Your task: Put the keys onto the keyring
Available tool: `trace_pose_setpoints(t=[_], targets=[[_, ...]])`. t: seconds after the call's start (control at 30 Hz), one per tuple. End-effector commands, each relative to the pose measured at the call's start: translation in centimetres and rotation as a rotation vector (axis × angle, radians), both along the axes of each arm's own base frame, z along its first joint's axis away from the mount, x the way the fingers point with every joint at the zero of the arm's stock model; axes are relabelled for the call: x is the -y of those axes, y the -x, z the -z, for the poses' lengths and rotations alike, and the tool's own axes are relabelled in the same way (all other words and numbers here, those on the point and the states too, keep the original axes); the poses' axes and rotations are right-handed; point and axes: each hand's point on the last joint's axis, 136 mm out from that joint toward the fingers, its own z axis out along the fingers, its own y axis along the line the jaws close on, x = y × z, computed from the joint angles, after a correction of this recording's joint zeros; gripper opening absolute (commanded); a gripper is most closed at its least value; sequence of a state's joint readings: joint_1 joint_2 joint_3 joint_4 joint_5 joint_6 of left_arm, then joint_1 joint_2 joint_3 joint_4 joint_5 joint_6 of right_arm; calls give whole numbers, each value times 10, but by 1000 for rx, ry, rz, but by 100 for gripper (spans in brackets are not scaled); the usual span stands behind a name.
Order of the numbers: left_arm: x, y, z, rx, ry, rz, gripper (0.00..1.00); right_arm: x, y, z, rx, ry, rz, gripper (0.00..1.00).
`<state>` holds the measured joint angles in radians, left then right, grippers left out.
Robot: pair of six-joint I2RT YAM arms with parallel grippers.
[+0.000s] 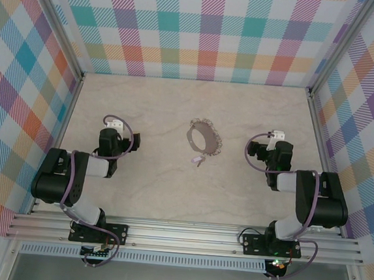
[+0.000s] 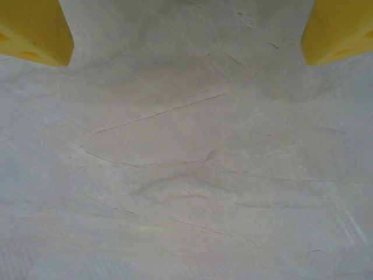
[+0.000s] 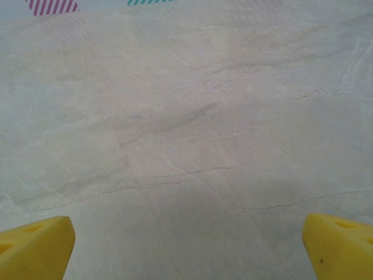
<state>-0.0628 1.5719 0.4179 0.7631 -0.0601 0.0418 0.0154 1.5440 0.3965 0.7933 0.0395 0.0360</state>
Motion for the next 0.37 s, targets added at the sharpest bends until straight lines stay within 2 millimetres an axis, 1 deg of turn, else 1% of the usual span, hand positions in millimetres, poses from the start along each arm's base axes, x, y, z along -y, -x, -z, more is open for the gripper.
trace_pose_setpoints(t=[0.0,0.33], targets=[[2,-8,-12,44,21,10,100,-3,-7,-17,62,6,-27,100],[1,-6,-13,50,18,8,100,-5,-8,-17,62,6,-39,100]])
